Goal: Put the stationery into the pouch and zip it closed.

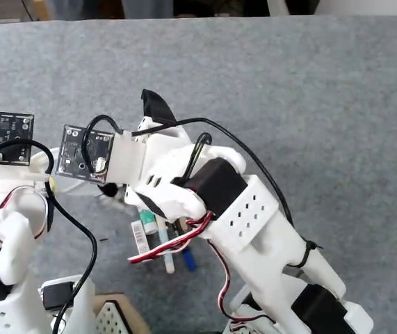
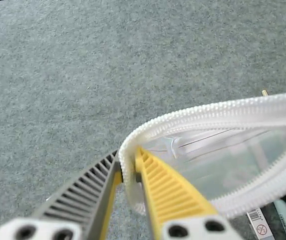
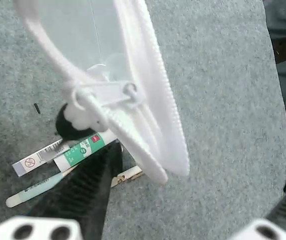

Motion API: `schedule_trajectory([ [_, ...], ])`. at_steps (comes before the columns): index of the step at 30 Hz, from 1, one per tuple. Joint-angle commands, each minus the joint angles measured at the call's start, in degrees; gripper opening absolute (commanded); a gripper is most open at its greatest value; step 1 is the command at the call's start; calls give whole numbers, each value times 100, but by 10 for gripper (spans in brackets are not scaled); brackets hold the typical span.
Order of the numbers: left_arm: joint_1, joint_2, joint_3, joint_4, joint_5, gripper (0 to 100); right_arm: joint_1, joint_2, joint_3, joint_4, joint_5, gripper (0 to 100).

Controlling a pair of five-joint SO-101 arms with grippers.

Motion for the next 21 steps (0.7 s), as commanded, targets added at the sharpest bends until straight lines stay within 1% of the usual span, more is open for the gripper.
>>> schedule_trajectory([
  [1,-57,132,840,70,-123,29,-88,-110,-31,-62,-70,420],
  [3,-57,132,848,70,-123,29,-88,-110,-66,-62,-79,321],
  [8,-57,132,848,70,-123,29,-62,-119,-40,-79,-79,31],
  [9,-57,132,848,70,-123,29,-62,-119,-31,-88,-79,7],
  [11,-57,132,848,70,-123,29,-62,-119,-31,-62,-79,48],
  [12,-57,132,848,70,-114,29,-62,-119,-31,-62,-79,49],
  [15,-57,132,848,70,-114,29,-62,-119,-31,-62,-88,9],
  [21,40,132,840,88,-132,33,-62,-119,-31,-62,-88,11],
])
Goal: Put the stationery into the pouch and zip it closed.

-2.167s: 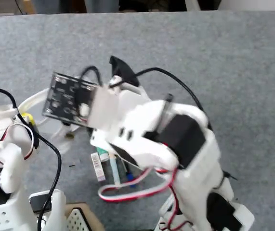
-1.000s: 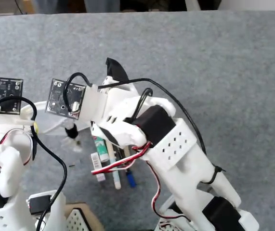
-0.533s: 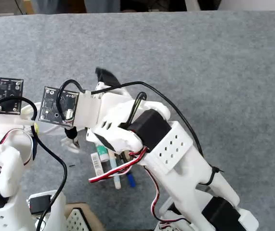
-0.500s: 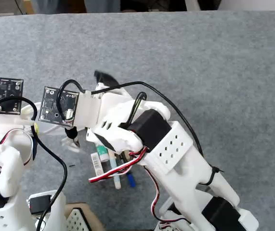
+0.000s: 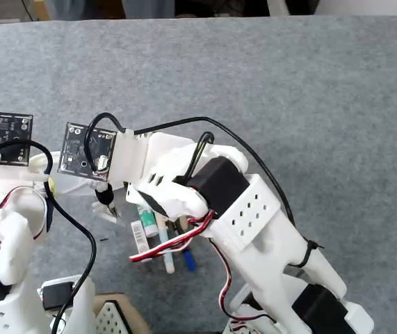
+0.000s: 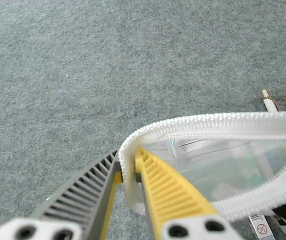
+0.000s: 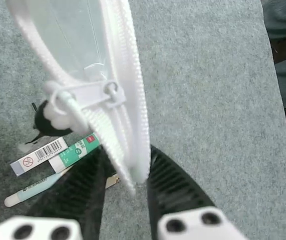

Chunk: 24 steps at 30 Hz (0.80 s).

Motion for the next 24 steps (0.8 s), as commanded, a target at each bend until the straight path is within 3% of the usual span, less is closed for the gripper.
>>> schedule_trajectory([
  [1,92,141,840,105,-123,33,-79,-119,-31,-62,-88,11],
  [6,163,149,840,114,-123,36,-79,-119,-31,-62,-88,11],
  [12,154,176,848,70,-105,186,-79,-127,-31,-62,-88,11],
  [24,145,158,1552,-431,-97,188,-79,-145,-31,-62,-316,11],
])
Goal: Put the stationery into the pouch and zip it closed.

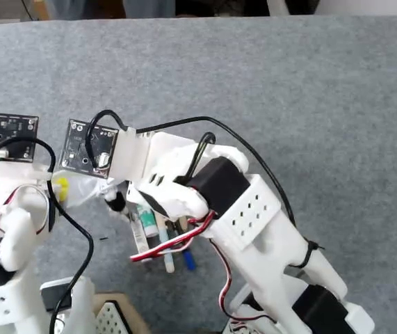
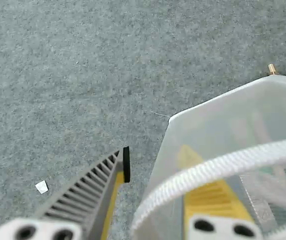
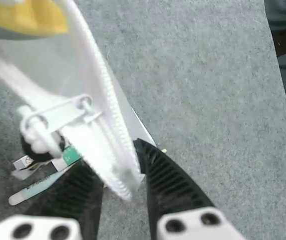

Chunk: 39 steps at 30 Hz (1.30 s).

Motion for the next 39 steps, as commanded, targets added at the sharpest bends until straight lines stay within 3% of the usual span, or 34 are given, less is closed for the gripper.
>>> schedule_trajectory([
  [1,66,149,585,-26,-62,179,-88,-136,-40,-70,-114,11],
  [8,57,158,374,-18,-62,23,-79,-154,-66,-70,-114,11],
  [15,-119,158,321,-18,-53,29,237,-154,-75,-70,-123,11],
  [21,-92,158,-66,264,703,30,378,-154,-40,-88,-123,11],
  [30,-215,149,-725,651,1292,299,413,-154,-75,-105,-290,11],
  [39,-215,114,-769,615,1310,306,686,-163,-75,-79,-325,11],
])
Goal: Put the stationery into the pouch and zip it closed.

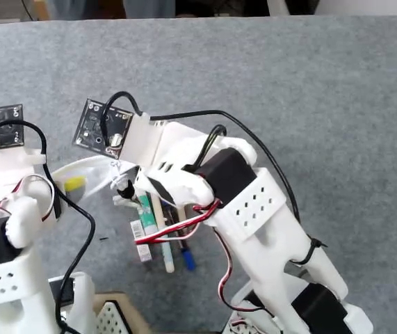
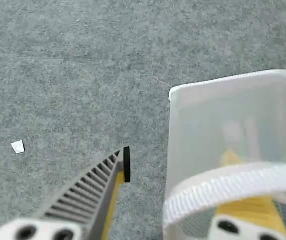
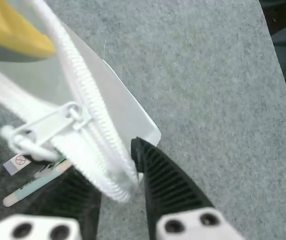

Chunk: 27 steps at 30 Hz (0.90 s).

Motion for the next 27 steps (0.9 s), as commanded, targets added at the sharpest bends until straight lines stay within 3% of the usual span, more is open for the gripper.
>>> schedule_trajectory([
  [1,-22,26,-180,9,44,306,185,-171,-75,-79,-114,11],
  [9,-558,62,-804,9,352,307,334,-171,-84,-88,-273,11],
  [17,-576,70,-813,9,404,304,334,-171,-84,-88,-273,11],
  [27,-576,70,154,-554,404,303,308,-171,-84,-79,-273,11],
])
